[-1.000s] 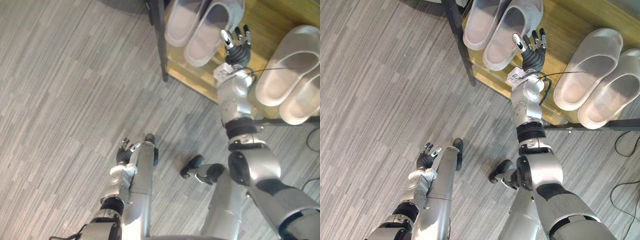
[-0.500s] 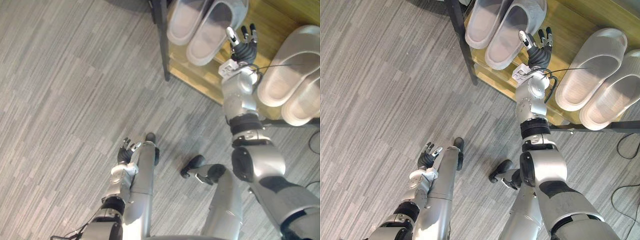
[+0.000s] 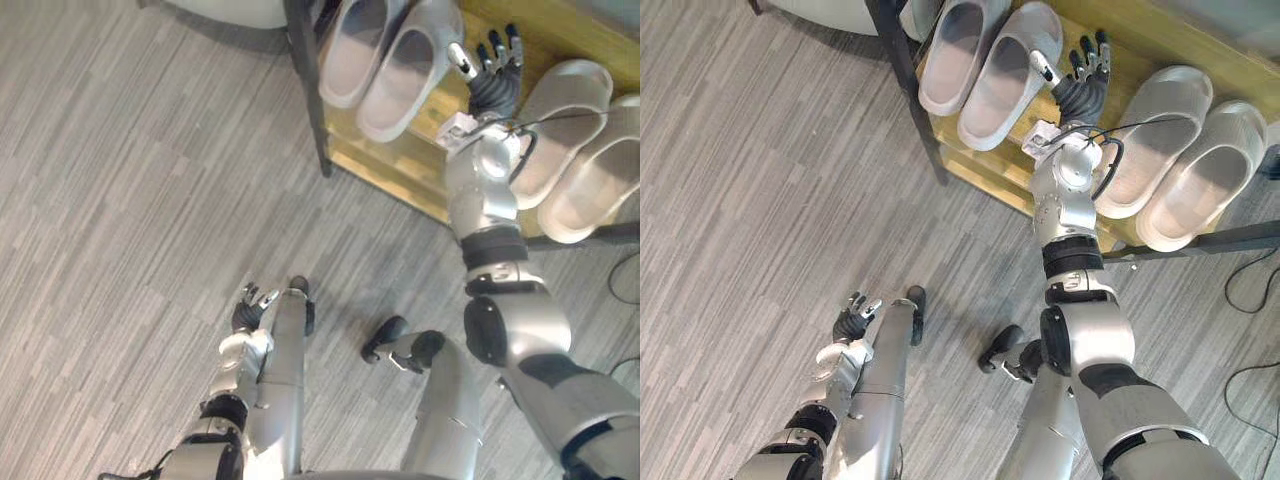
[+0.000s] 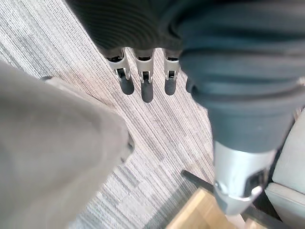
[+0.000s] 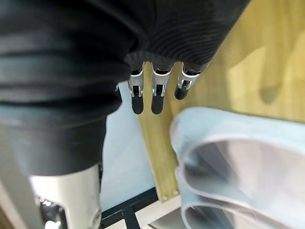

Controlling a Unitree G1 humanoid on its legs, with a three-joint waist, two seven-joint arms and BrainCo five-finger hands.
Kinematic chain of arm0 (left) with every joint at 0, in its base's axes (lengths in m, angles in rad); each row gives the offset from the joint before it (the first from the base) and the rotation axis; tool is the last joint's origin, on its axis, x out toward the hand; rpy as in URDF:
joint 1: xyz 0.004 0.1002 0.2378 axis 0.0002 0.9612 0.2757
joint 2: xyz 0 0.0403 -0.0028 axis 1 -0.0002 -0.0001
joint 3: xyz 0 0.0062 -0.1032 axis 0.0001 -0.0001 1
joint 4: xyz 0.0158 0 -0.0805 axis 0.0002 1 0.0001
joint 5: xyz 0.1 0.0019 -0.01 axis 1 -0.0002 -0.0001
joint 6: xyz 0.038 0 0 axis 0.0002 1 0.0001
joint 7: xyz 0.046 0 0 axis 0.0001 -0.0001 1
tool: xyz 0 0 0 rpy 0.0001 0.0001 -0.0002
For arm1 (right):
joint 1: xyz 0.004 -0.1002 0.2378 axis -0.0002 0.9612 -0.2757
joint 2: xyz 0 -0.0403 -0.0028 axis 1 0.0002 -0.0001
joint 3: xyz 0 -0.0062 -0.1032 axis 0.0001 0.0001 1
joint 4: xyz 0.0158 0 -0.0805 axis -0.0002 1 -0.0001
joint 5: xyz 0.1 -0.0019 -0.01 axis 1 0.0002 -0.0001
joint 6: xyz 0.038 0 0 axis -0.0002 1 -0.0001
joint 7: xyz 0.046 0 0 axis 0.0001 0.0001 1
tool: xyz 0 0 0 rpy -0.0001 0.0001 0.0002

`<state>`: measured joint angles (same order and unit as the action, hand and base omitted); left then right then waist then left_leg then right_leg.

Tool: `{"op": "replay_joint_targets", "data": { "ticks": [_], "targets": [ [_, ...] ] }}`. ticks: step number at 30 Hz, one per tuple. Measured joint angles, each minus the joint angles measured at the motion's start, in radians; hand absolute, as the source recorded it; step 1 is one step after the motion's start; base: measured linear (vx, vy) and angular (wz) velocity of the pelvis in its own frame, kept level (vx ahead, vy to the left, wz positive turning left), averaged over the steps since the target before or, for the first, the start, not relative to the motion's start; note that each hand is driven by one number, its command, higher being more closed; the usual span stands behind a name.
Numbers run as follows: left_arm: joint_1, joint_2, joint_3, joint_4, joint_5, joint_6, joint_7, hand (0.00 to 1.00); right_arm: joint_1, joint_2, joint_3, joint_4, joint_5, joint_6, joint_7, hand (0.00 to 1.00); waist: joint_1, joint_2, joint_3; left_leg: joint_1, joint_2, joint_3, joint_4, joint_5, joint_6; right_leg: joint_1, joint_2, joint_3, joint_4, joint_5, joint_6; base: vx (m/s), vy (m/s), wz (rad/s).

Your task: Organize the slippers on the shoe rack

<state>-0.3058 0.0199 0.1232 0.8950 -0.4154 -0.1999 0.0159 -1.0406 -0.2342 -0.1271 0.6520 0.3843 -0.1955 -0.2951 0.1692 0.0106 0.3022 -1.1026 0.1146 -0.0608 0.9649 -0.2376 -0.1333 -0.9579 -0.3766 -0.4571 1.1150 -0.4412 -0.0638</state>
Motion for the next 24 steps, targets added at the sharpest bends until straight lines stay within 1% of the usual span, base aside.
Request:
{"op": "replay_joint_targets", "data": {
  "ticks": [1,3,5,7,9,10,12,13,14,15,16,17,19,20,21,22,24],
  "targets": [
    [0.005,-0.006,-0.003,0.0,0.0,0.0,0.0,0.0,0.04,0.003,0.023,-0.038,-0.027,0.004,0.0,0.0,-0.008,0.0,0.0,0.039,0.004,0.008,-0.023,0.001,0.002,0.036,0.005,0.0,-0.025,0.008,-0.004,0.05,0.029,-0.12],
    [0.012,-0.015,-0.007,0.001,0.001,0.01,0.0,0.0,0.113,0.015,0.06,-0.133,-0.044,0.006,0.001,0.0,-0.013,-0.001,-0.001,0.099,0.015,0.028,-0.07,0.007,0.006,0.086,0.018,-0.002,-0.076,0.026,-0.002,0.05,0.031,-0.16],
    [0.043,-0.031,-0.026,0.005,0.003,0.013,0.0,0.0,0.229,0.036,0.125,-0.231,-0.09,0.007,0.013,0.0,-0.043,-0.002,-0.001,0.203,0.017,0.048,-0.147,0.022,0.012,0.178,0.032,-0.004,-0.151,0.051,0.009,0.06,0.028,-0.08],
    [0.07,-0.043,-0.049,0.005,0.011,0.013,-0.001,0.0,0.343,0.04,0.179,-0.318,-0.116,0.006,0.025,0.0,-0.059,-0.003,-0.004,0.29,0.019,0.065,-0.205,0.029,0.017,0.256,0.046,-0.005,-0.215,0.07,0.023,0.08,0.041,-0.11],
    [0.106,-0.052,-0.084,0.009,0.026,0.018,-0.003,0.0,0.506,0.042,0.232,-0.395,-0.176,0.007,0.069,0.0,-0.066,-0.007,-0.019,0.407,0.02,0.09,-0.286,0.038,0.022,0.36,0.061,-0.005,-0.298,0.093,0.037,0.09,0.053,-0.12],
    [0.117,-0.054,-0.09,0.009,0.028,0.018,-0.003,0.0,0.55,0.043,0.245,-0.41,-0.19,0.008,0.078,0.0,-0.067,-0.008,-0.027,0.431,0.02,0.093,-0.305,0.04,0.023,0.383,0.066,-0.006,-0.318,0.099,0.042,0.11,0.062,-0.1],
    [0.179,-0.046,-0.129,0.01,0.059,0.019,-0.007,0.0,0.729,0.076,0.278,-0.435,-0.229,0.01,0.127,0.0,-0.081,-0.019,-0.055,0.571,0.014,0.119,-0.405,0.055,0.024,0.507,0.08,-0.008,-0.412,0.12,0.064,0.15,0.064,-0.09],
    [0.197,-0.042,-0.145,0.01,0.062,0.018,-0.008,0.0,0.768,0.086,0.286,-0.437,-0.231,0.01,0.137,0.0,-0.085,-0.024,-0.07,0.6,0.013,0.128,-0.431,0.06,0.024,0.53,0.083,-0.008,-0.434,0.125,0.068,0.14,0.05,-0.09],
    [0.227,-0.03,-0.178,0.021,0.083,0.017,-0.021,0.0,0.841,0.1,0.297,-0.436,-0.241,0.011,0.167,0.0,-0.095,-0.036,-0.103,0.653,0.006,0.143,-0.492,0.077,0.024,0.565,0.087,-0.005,-0.478,0.138,0.078,0.15,0.043,-0.09],
    [0.237,-0.019,-0.204,0.038,0.102,0.018,-0.023,0.0,0.883,0.106,0.296,-0.423,-0.262,0.009,0.19,0.0,-0.104,-0.04,-0.121,0.689,0.004,0.148,-0.537,0.092,0.024,0.595,0.098,-0.005,-0.518,0.154,0.083,0.16,0.039,-0.13],
    [0.245,0.003,-0.235,0.055,0.114,0.019,-0.024,0.0,0.914,0.109,0.296,-0.368,-0.268,0.007,0.213,0.0,-0.117,-0.043,-0.138,0.742,0.003,0.158,-0.605,0.119,0.022,0.634,0.115,-0.005,-0.582,0.181,0.088,0.15,0.034,-0.14],
    [0.249,0.007,-0.247,0.061,0.126,0.02,-0.027,0.0,0.923,0.11,0.294,-0.337,-0.269,0.008,0.22,0.0,-0.121,-0.044,-0.139,0.769,0.002,0.164,-0.64,0.133,0.022,0.655,0.122,-0.005,-0.612,0.194,0.089,0.16,0.02,-0.24],
    [0.269,0.018,-0.286,0.066,0.17,0.021,-0.045,0.0,0.986,0.103,0.275,-0.193,-0.298,0.016,0.246,0.0,-0.133,-0.041,-0.148,0.896,-0.001,0.189,-0.783,0.187,0.022,0.754,0.156,-0.001,-0.738,0.251,0.104,0.13,0.023,-0.25],
    [0.272,0.021,-0.296,0.066,0.181,0.021,-0.047,0.0,1.003,0.102,0.265,-0.17,-0.311,0.019,0.251,0.0,-0.135,-0.04,-0.15,0.92,-0.002,0.191,-0.807,0.196,0.023,0.772,0.162,0.001,-0.758,0.26,0.106,0.09,0.037,-0.2],
    [0.279,0.033,-0.311,0.066,0.199,0.022,-0.053,0.0,1.042,0.1,0.248,-0.108,-0.342,0.026,0.262,0.0,-0.144,-0.038,-0.158,0.969,-0.003,0.197,-0.856,0.211,0.024,0.816,0.175,0.003,-0.807,0.281,0.113,0.06,0.028,-0.15],
    [0.283,0.042,-0.314,0.066,0.209,0.022,-0.061,0.0,1.063,0.098,0.245,-0.072,-0.347,0.031,0.272,0.0,-0.149,-0.037,-0.169,0.99,-0.003,0.204,-0.878,0.217,0.025,0.834,0.182,0.005,-0.833,0.292,0.116,0.07,0.046,-0.19],
    [0.29,0.068,-0.32,0.066,0.244,0.022,-0.065,0.0,1.11,0.096,0.23,0.022,-0.384,0.045,0.297,0.0,-0.167,-0.031,-0.183,1.037,-0.004,0.214,-0.918,0.227,0.026,0.885,0.199,0.011,-0.899,0.324,0.124,0.05,0.046,-0.16]
  ]
}}
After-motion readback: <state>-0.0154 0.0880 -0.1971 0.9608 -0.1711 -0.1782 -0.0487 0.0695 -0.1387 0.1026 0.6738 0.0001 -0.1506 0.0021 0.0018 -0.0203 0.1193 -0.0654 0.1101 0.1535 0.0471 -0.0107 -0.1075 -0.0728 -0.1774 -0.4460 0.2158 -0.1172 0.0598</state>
